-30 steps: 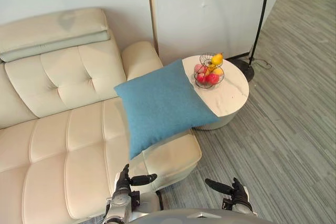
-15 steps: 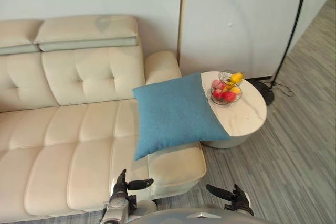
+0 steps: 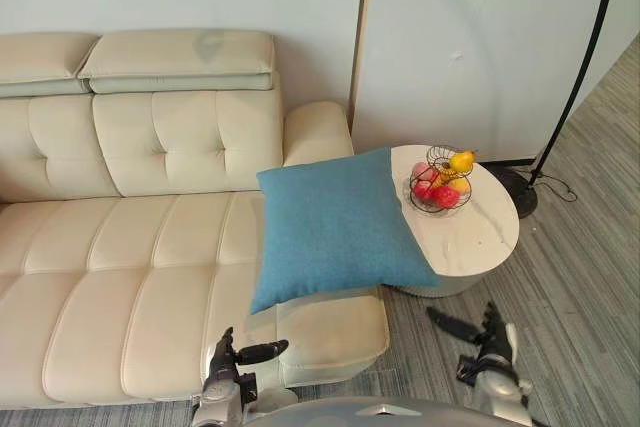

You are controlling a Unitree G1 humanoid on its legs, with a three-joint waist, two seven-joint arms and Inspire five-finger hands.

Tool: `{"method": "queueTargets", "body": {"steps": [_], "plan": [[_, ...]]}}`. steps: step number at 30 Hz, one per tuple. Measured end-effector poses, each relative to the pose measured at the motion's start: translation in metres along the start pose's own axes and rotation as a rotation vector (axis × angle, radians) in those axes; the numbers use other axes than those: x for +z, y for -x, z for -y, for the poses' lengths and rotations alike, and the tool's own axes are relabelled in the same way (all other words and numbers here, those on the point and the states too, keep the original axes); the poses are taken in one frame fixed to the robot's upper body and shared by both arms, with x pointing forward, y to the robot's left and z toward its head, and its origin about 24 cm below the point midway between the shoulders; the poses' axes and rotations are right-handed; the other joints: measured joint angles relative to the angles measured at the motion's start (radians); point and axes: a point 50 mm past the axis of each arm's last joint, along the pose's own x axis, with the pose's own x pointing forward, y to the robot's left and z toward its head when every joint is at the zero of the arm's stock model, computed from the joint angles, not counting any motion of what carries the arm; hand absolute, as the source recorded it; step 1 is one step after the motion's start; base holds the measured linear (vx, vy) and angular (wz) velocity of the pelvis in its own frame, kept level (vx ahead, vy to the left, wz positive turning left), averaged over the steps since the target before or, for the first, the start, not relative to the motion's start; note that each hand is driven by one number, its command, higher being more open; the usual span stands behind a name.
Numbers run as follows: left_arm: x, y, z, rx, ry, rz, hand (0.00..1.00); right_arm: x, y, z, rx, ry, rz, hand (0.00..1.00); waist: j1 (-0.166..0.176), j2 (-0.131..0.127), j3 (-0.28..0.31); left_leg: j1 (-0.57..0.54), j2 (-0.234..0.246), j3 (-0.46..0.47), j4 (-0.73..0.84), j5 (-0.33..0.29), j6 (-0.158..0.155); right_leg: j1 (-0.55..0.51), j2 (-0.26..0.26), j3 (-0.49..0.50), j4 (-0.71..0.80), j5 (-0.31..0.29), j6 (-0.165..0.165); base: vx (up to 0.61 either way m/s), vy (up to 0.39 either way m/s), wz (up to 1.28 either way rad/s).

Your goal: Pick up cushions and gather them together orderly.

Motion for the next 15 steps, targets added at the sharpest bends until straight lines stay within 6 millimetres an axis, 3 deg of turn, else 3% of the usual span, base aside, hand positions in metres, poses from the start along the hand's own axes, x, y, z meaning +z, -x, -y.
{"method": "queueTargets", "body": {"steps": [5, 6, 11, 15], "plan": [[0.018, -0.002, -0.019, 0.048, 0.073, 0.065, 1.00, 0.066, 0.002, 0.033, -0.082, -0.040, 0.287, 1.00, -0.003, -0.002, 0.001, -0.007, -0.011, -0.006, 0.011, 0.002, 0.003, 0.006, -0.012, -0.011, -0.005, 0.007, 0.007, -0.06, 0.025, 0.05], [0.018, -0.002, -0.020, 0.049, 0.076, 0.068, 1.00, 0.066, 0.002, 0.034, -0.084, -0.041, 0.291, 1.00, -0.003, -0.002, 0.001, -0.007, -0.011, -0.006, 0.011, 0.002, 0.003, 0.006, -0.013, -0.011, -0.005, 0.007, 0.007, -0.09, 0.018, 0.12], [0.053, 0.003, -0.055, 0.156, 0.205, 0.230, 1.00, 0.114, 0.018, 0.068, -0.187, -0.075, 0.510, 1.00, -0.008, 0.006, 0.002, -0.012, -0.018, -0.015, 0.005, -0.001, 0.014, 0.019, -0.019, -0.027, -0.013, 0.009, 0.004, -0.09, 0.002, 0.11], [0.068, 0.012, -0.066, 0.196, 0.264, 0.325, 1.00, 0.139, 0.033, 0.078, -0.211, -0.072, 0.637, 1.00, -0.007, 0.008, -0.001, -0.017, -0.025, -0.011, 0.005, 0.002, 0.015, 0.020, -0.026, -0.032, -0.014, 0.009, 0.004, 0.00, 0.006, 0.06]]}}
